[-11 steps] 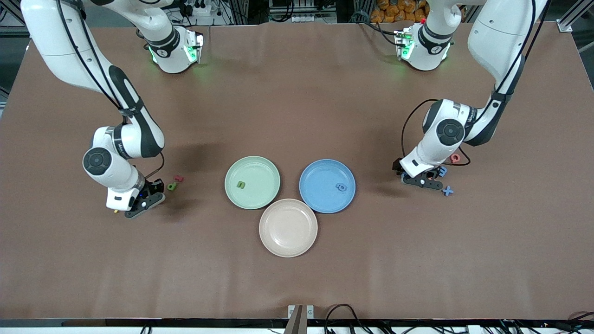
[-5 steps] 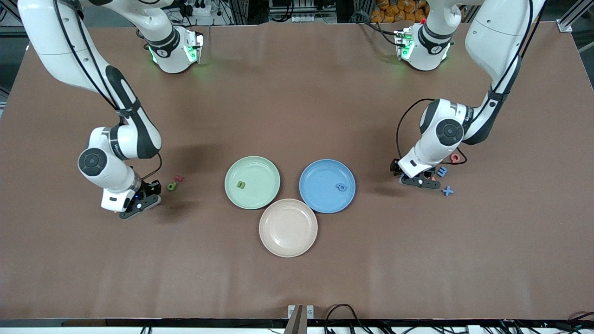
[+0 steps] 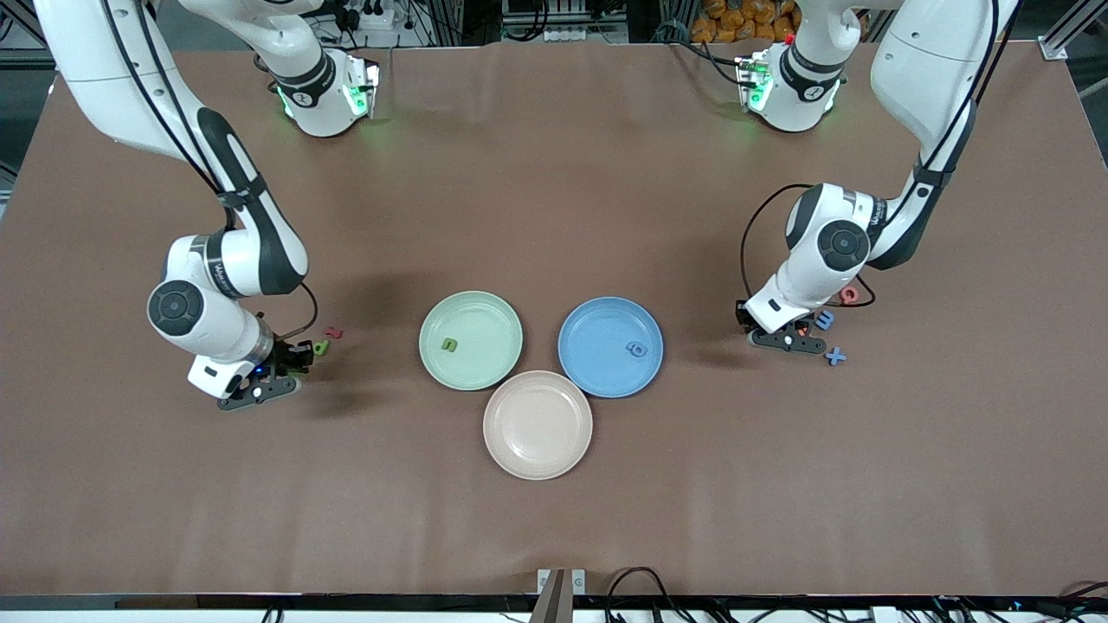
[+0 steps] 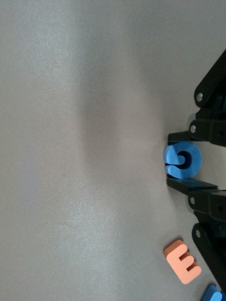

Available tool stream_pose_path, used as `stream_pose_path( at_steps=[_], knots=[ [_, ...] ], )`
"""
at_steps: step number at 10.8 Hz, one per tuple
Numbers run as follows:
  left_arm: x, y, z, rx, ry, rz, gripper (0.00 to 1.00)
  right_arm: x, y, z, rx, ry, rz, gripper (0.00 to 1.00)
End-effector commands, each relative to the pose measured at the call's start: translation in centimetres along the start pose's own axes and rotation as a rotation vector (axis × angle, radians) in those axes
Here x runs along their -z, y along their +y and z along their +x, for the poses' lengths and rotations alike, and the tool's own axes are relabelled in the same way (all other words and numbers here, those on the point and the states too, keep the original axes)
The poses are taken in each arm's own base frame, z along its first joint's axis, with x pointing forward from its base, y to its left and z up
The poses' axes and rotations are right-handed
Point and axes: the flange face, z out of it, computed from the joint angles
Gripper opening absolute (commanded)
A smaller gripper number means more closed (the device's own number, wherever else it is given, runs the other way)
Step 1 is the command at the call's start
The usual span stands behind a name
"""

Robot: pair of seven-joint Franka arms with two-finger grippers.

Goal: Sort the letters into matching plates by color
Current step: 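Drop the N and G onto the green and blue plates with both grippers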

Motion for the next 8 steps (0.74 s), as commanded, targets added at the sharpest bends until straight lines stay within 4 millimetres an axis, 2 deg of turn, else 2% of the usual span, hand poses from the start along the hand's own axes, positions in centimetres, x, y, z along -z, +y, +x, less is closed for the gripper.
stream_pose_path(
  at_steps=[1,5,8],
  knots=[
    [0.5,1.0,0.8,0.025,0.014,-0.022,0.0,0.8,-3.2,0.4,-0.14,0.002,0.054,0.18],
    [2.9,2.5,3.7,0.075,-0.015,-0.05,0.0,1.4,-9.6,1.3,-0.32,0.001,0.076,0.18],
    [4.1,5.1,4.8,0.15,-0.008,-0.078,0.0,2.2,-15.0,1.8,-0.411,0.007,0.079,0.18]
  ],
)
